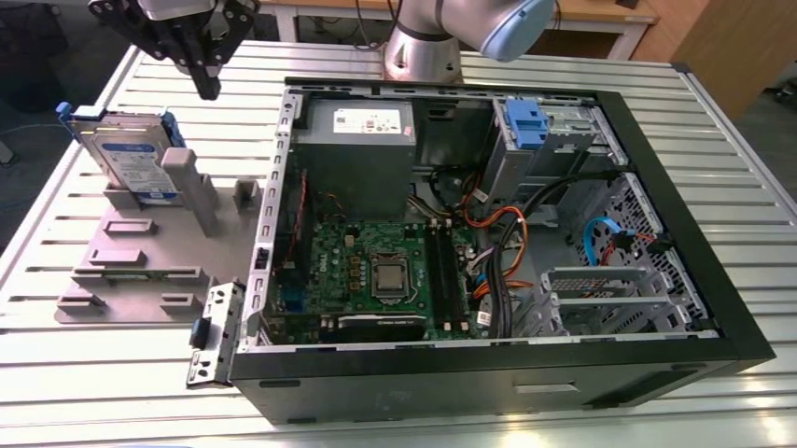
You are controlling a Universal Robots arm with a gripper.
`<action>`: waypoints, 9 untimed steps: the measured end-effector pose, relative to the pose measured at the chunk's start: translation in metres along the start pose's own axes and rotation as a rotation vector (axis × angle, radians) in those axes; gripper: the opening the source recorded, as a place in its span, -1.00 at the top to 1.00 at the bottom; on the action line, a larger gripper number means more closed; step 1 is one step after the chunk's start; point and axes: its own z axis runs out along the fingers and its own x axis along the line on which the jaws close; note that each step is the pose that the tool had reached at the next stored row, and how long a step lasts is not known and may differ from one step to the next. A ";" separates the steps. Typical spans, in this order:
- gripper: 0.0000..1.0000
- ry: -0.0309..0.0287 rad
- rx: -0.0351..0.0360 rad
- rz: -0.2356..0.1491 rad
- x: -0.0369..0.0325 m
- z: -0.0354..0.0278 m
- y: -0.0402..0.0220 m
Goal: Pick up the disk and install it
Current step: 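Reach for the disk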
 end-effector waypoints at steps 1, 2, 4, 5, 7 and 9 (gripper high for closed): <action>0.79 0.0000 0.0000 0.000 0.0005 0.0000 0.0000; 0.79 0.0000 0.0000 0.000 0.0009 0.0000 -0.0001; 0.79 0.0000 0.0000 0.000 0.0009 0.0000 -0.0001; 0.79 0.0000 0.0000 0.000 0.0010 0.0000 -0.0001; 0.79 0.0000 0.0000 0.000 0.0010 -0.0001 -0.0001; 0.79 0.0000 0.0000 0.000 0.0015 -0.0001 -0.0001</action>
